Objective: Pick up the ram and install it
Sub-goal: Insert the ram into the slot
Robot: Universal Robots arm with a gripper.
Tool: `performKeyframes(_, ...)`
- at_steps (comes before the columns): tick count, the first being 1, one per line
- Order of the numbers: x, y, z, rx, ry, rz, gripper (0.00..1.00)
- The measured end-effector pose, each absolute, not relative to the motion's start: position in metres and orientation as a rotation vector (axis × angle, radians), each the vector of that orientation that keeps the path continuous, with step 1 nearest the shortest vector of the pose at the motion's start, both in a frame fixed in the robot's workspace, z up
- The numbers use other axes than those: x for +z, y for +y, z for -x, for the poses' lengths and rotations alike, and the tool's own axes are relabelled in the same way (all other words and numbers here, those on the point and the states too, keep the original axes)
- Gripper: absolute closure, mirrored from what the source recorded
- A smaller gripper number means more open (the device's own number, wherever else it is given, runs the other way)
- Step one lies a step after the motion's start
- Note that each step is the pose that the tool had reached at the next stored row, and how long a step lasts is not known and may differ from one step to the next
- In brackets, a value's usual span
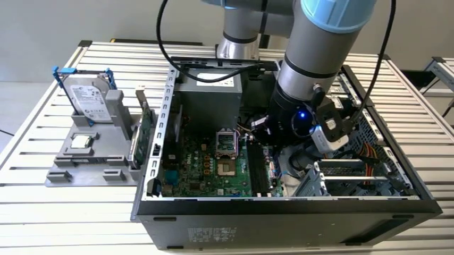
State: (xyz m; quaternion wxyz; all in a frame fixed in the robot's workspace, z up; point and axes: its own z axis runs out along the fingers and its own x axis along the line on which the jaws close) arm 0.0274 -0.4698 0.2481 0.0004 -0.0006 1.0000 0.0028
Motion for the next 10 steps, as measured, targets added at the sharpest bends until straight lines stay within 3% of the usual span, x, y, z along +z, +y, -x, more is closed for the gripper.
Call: performKeyframes(10,0.2443,-0.4699,-0.0268,0.009,3.142,0.002,1.00)
